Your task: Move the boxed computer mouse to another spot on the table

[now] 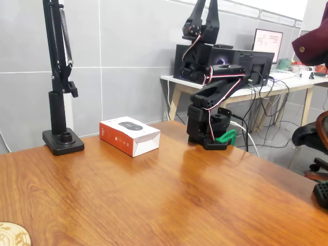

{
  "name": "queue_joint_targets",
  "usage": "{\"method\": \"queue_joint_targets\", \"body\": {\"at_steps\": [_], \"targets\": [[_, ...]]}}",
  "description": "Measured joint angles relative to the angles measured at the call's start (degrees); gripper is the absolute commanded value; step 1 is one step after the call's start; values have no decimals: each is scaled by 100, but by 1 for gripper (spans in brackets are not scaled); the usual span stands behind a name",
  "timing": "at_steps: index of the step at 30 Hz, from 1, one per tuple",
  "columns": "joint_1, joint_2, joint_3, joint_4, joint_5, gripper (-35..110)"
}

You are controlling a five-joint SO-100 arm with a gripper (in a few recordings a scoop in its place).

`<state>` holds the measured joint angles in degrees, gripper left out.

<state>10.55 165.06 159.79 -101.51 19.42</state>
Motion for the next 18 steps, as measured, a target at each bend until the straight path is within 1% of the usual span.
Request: {"method": "queue_joint_targets", "body": {"at_steps": [6,9,11,14,18], "targets": [[-97,1090,62,-9,-44,0],[-202,1257,62,-9,0,0],[-202,1292,62,-9,185,0],[-193,1292,62,-9,721,0],[-202,1292,62,-9,879,0]]}}
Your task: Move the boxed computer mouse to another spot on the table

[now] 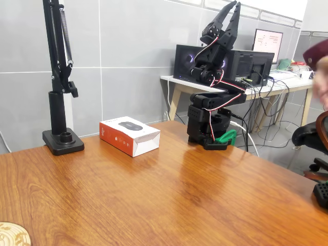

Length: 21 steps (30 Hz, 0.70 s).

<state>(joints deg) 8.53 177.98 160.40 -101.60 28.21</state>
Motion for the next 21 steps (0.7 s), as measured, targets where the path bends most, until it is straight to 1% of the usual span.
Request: {"method": "queue_joint_targets", "body": {"at_steps": [21], "targets": [[-44,0,0,0,35,0]]}}
